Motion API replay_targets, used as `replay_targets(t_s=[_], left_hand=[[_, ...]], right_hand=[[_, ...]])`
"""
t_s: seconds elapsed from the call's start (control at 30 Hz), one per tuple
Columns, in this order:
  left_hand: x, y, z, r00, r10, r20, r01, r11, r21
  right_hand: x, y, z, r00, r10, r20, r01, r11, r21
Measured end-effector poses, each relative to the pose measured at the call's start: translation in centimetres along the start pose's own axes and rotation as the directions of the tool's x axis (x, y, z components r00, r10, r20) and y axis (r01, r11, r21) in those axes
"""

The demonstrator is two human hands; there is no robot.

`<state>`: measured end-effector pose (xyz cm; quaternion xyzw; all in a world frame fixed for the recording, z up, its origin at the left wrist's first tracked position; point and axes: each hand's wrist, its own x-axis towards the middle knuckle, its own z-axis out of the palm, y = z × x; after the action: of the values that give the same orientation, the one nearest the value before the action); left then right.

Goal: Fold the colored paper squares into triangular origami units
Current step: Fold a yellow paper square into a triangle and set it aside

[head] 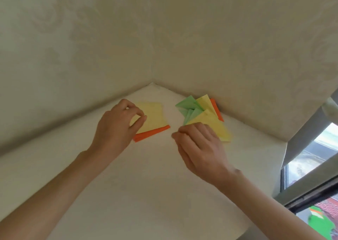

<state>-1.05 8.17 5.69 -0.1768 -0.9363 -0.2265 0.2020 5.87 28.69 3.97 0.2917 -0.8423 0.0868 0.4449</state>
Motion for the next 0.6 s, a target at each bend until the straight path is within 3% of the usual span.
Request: replay_targets(t_s=[0.07, 0.1, 0.2, 0.27, 0.33, 0.47, 0.53, 0.6], left_hand=[[-2.0, -1.8, -1.2, 0.999, -0.046, 0.01, 0.046, 0.999, -0.008], [-2.9, -2.6, -1.5, 0.997, -0.07, 0.014, 0.07, 0.998, -0.004], [-5.1, -4.8, -2.1, 0.987, -0.156, 0.031, 0.156, 0.988, -0.012], [-6.2, -5.8, -2.3, 0.984, -0.176, 0.032, 0.177, 0.983, -0.036], [-7.0, -6.4, -2.5, 0.986, -0.162, 0.028, 0.163, 0.985, -0.056], [-7.8, -6.9, -2.6, 0.988, -0.155, 0.022, 0.157, 0.984, -0.086], [-8.0, -7.0, -2.5, 0.987, -0.156, 0.021, 0.158, 0.982, -0.1], [-8.2, -6.9, -2.5, 0.988, -0.154, 0.024, 0.156, 0.98, -0.12]], right_hand=[[0.5, -2.4, 1.2, 0.987, -0.14, 0.081, 0.13, 0.985, 0.117], [0.8, -3.1, 2.0, 0.977, -0.153, 0.151, 0.126, 0.977, 0.174], [2.4, -3.3, 5.0, 0.912, 0.075, 0.403, -0.18, 0.956, 0.231], [3.3, -2.2, 7.2, 0.81, 0.256, 0.528, -0.399, 0.9, 0.175], [4.0, -1.3, 8.9, 0.741, 0.348, 0.574, -0.487, 0.867, 0.103], [5.1, -1.0, 10.3, 0.635, 0.391, 0.666, -0.531, 0.847, 0.009], [5.0, -1.1, 10.7, 0.67, 0.361, 0.649, -0.435, 0.899, -0.051], [4.9, -1.5, 10.9, 0.775, 0.281, 0.566, -0.298, 0.952, -0.064]])
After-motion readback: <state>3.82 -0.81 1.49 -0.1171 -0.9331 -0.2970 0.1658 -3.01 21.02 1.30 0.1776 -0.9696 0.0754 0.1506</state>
